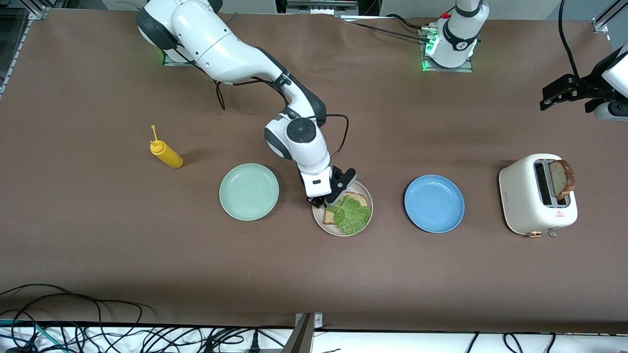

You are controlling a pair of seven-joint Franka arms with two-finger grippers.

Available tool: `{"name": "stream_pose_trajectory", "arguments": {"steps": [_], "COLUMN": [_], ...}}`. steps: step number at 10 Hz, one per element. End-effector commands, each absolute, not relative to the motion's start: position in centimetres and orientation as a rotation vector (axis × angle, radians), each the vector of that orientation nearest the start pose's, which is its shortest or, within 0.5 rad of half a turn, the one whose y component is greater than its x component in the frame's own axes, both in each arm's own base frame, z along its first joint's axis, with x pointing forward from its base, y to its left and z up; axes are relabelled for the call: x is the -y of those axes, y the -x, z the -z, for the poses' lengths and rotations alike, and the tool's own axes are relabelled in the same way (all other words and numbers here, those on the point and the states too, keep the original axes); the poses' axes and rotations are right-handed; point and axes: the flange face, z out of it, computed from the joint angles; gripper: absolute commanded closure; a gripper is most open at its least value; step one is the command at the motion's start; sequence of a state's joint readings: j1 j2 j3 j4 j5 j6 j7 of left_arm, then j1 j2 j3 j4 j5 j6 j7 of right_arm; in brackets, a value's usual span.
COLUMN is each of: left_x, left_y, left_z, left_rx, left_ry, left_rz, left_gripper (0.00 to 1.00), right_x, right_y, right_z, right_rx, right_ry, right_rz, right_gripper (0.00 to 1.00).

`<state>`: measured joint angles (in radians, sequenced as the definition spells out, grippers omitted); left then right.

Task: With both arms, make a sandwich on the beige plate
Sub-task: 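Lower the lettuce onto the bread and open the right gripper, then withdraw the right gripper back toward the yellow bottle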

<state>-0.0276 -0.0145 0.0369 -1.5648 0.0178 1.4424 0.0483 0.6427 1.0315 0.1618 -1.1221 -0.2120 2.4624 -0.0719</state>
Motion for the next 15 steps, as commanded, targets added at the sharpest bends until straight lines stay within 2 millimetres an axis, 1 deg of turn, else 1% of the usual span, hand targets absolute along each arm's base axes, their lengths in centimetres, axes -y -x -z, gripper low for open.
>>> {"name": "stream_pose_trajectory", "arguments": {"steps": [1,2,3,4,5,6,7,8,9,10,11,12,13,14,15], "left_x": [-1.0,-1.3,-1.6,-1.7,-1.8,-1.8,-1.7,-1.7,-1.5,-1.5,-1.5,-1.5,-1.5,-1.5,-1.5], "left_y": [-53.7,-53.7,-53.7,-53.7,-53.7,-53.7,-53.7,-53.7,-53.7,-53.7,-53.7,-53.7,-53.7,-53.7,-53.7], "left_z": [-62.8,-62.8,-62.8,-62.8,-62.7,-62.6,-62.6,-62.6,-62.6,-62.6,-62.6,-62.6,-62.7,-62.6,-62.6], "left_rx": [-0.047,-0.042,-0.031,-0.029,-0.026,-0.027,-0.027,-0.027,-0.034,-0.034,-0.031,-0.034,-0.034,-0.034,-0.034], "left_ry": [3.096,3.098,3.101,3.103,3.103,3.104,3.106,3.106,3.106,3.104,3.104,3.104,3.104,3.104,3.104], "left_rz": [-0.156,-0.156,-0.157,-0.157,-0.159,-0.162,-0.164,-0.166,-0.164,-0.164,-0.164,-0.164,-0.161,-0.164,-0.161], "left_gripper": [0.0,0.0,0.0,0.0,0.0,0.0,0.0,0.0,0.0,0.0,0.0,0.0,0.0,0.0,0.0], "right_x": [-54.2,-53.8,-52.7,-51.2,-49.0,-46.2,-43.7,-41.4,-37.7,-33.6,-29.2,-24.4,-19.6,-14.9,-11.6], "right_y": [-59.1,-59.4,-60.2,-61.3,-62.0,-63.0,-63.3,-63.3,-64.1,-65.4,-66.9,-68.4,-69.2,-69.5,-69.5], "right_z": [-22.0,-23.3,-24.6,-26.8,-29.2,-32.2,-35.5,-37.7,-40.7,-42.8,-44.7,-46.1,-47.2,-48.0,-49.2], "right_rx": [1.322,1.318,1.297,1.275,1.26,1.227,1.212,1.202,1.13,1.037,0.933,0.815,0.68,0.526,0.448], "right_ry": [2.738,2.751,2.774,2.804,2.869,2.93,2.979,3.018,3.061,3.102,3.138,3.162,3.147,3.119,3.126], "right_rz": [0.468,0.456,0.436,0.42,0.314,0.23,0.132,0.026,-0.033,-0.062,-0.056,-0.051,-0.09,-0.158,-0.162], "right_gripper": [0.12,0.08,0.0,0.0,0.0,0.0,0.0,0.0,0.0,0.0,0.0,0.0,0.0,0.0,0.0]}}
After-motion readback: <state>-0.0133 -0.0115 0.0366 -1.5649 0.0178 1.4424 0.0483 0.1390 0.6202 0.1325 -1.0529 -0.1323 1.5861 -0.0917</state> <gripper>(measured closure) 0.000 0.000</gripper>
